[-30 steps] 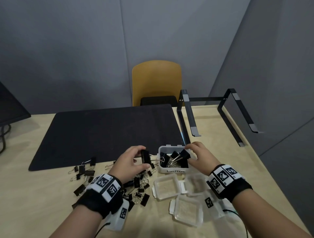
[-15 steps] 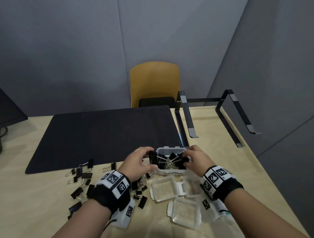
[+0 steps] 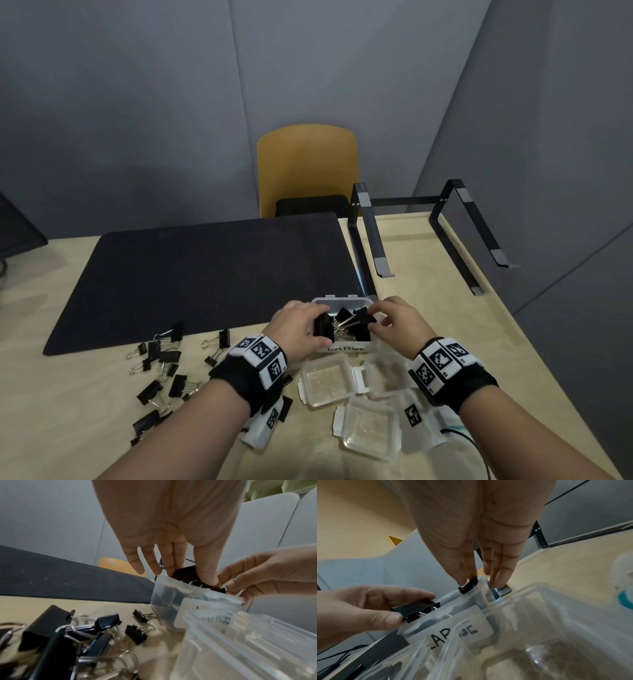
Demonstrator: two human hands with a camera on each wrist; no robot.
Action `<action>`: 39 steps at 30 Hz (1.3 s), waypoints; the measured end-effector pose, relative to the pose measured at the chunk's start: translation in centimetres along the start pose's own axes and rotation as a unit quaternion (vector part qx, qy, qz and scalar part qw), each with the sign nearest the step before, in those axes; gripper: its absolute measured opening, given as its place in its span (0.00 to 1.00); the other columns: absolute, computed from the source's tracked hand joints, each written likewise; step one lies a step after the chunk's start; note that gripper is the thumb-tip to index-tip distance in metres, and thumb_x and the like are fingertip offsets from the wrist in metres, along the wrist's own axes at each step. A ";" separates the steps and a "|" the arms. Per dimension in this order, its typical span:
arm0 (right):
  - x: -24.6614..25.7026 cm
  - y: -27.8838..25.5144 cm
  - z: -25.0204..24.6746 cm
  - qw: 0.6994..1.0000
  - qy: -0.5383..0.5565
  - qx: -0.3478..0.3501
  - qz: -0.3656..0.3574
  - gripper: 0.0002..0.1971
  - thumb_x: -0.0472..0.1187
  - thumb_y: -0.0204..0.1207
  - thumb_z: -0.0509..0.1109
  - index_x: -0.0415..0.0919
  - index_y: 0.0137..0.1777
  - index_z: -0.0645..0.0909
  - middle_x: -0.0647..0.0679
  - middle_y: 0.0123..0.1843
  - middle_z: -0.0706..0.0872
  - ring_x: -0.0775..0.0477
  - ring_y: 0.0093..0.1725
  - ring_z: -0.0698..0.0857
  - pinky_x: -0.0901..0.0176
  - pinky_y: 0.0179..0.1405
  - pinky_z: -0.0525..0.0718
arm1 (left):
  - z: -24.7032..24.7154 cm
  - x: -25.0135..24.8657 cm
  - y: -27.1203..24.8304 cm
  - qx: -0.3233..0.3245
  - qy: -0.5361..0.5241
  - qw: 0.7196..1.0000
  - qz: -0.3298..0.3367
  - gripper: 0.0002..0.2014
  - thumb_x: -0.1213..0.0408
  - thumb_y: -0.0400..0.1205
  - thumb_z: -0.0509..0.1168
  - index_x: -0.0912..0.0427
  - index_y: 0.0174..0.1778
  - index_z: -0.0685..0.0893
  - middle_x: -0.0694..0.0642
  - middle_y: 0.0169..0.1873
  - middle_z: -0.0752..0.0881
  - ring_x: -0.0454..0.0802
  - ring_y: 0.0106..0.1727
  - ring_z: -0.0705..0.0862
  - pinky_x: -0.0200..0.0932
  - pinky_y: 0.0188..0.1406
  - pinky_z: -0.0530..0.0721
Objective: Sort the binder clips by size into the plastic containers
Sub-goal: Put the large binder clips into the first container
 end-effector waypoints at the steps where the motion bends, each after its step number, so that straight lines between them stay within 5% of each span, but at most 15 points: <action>1: 0.0 0.0 0.0 1.000 0.001 0.000 -0.001 0.11 0.41 0.76 0.70 0.46 0.58 0.82 0.50 0.58 0.77 0.49 0.48 0.84 0.65 0.50 0.77 | 0.1 0.0 0.1 0.005 0.012 1.000 0.002 0.33 0.48 0.78 0.68 0.46 0.79 0.65 0.46 0.74 0.72 0.47 0.77 0.62 0.50 0.77 0.63; 5: 0.1 0.0 0.1 1.000 0.005 0.002 -0.004 0.12 0.42 0.76 0.70 0.47 0.59 0.82 0.51 0.59 0.76 0.50 0.49 0.83 0.64 0.52 0.78 | 0.4 0.2 0.4 0.002 0.027 1.000 0.013 0.35 0.46 0.78 0.66 0.44 0.80 0.60 0.44 0.79 0.64 0.46 0.81 0.56 0.52 0.79 0.56; 13: 0.0 0.3 0.3 1.000 -0.003 0.010 -0.004 0.12 0.39 0.75 0.71 0.47 0.58 0.82 0.50 0.59 0.75 0.49 0.49 0.82 0.62 0.53 0.78 | 1.2 0.4 1.0 -0.038 0.013 0.999 -0.003 0.19 0.49 0.81 0.63 0.36 0.69 0.77 0.41 0.73 0.70 0.46 0.76 0.60 0.49 0.76 0.59; 25: 0.2 1.2 0.0 0.995 -0.099 0.022 -0.022 0.11 0.40 0.75 0.69 0.46 0.57 0.86 0.48 0.53 0.77 0.46 0.56 0.81 0.66 0.50 0.72 | 2.0 0.3 1.7 -0.038 -0.006 0.999 -0.024 0.17 0.54 0.79 0.65 0.38 0.65 0.80 0.44 0.68 0.68 0.47 0.72 0.63 0.50 0.73 0.67; 32: 0.8 1.0 -0.3 0.992 -0.105 0.062 0.000 0.13 0.50 0.69 0.76 0.50 0.51 0.81 0.51 0.52 0.79 0.52 0.48 0.77 0.62 0.48 0.75 | 2.4 1.1 1.3 -0.085 -0.031 0.996 -0.010 0.19 0.54 0.78 0.68 0.41 0.66 0.81 0.47 0.70 0.66 0.48 0.73 0.61 0.48 0.75 0.66; 39: 1.3 1.4 0.5 0.992 -0.119 0.040 -0.003 0.12 0.42 0.69 0.76 0.45 0.50 0.78 0.46 0.53 0.79 0.48 0.49 0.78 0.62 0.47 0.74 | 2.3 1.9 1.4 -0.065 -0.059 0.995 -0.038 0.20 0.53 0.78 0.68 0.37 0.67 0.80 0.48 0.77 0.60 0.49 0.78 0.56 0.53 0.77 0.64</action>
Point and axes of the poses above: each hand's wrist, its own y-axis towards the middle knuckle, its own z-axis out of the palm, x = y × z, the point moved 1 cm from there along y, towards the middle knuckle
